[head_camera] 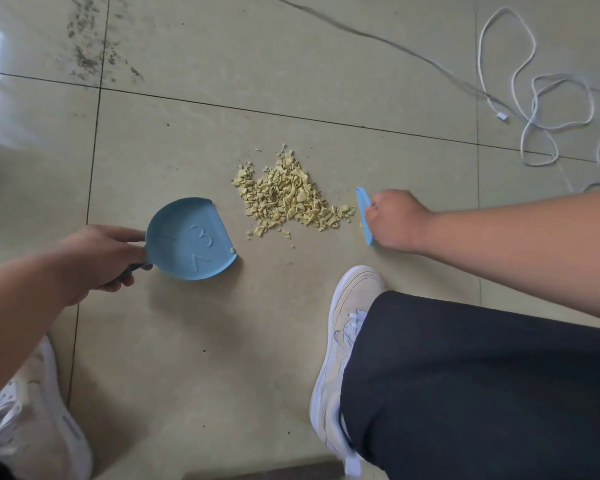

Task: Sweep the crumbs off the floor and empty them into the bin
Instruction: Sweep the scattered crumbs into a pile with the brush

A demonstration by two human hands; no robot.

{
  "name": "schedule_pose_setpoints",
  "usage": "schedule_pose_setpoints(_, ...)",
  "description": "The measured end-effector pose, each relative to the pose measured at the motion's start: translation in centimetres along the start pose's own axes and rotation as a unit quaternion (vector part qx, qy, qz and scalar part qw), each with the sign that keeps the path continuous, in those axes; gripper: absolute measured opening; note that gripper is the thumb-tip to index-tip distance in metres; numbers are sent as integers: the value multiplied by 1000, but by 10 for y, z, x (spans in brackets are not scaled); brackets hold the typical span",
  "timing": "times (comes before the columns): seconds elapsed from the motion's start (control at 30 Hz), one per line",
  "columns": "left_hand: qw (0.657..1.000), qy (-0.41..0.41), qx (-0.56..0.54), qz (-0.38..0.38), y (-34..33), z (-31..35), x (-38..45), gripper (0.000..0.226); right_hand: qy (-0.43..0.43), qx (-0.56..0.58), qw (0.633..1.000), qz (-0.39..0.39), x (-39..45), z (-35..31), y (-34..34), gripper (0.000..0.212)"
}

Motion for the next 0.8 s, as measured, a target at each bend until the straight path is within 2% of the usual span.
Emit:
schedule_pose_setpoints(0.1,1000,2,0,1,-3,-1,-1,22,29,63,997,35,9,-32,15,34)
schedule_pose_setpoints(0.23,1000,1,-7,5,-4,-2,-3,22,66,72,994,44,10,-50,33,33)
schedule_pose_setpoints(0.43,1000,14,-14,-4,2,-18,-5,23,-17,127,990,66,8,10,41,30)
schedule_pose_setpoints(0.6,1000,17,-12,6,8,-29,-2,22,-68,254,965,-9,-1,24,4,25)
schedule_pose_setpoints(0.7,1000,14,-21,8,3,-31,-3,23,-40,300,952,-51,-1,-5,-16,20)
schedule_pose_setpoints(0.8,999,8,-33,6,-5,-30,-5,23,-3,305,951,-43,11,-30,0,20)
Point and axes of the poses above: each hand's wrist, its own x-axis towards the middle knuckle, its own y-axis out of the back of the hand, z = x × y, the point moved 9 cm from there along x, towards the middle knuckle, and after that the axes turned 14 degrees about -x, right-handed, at the moved point
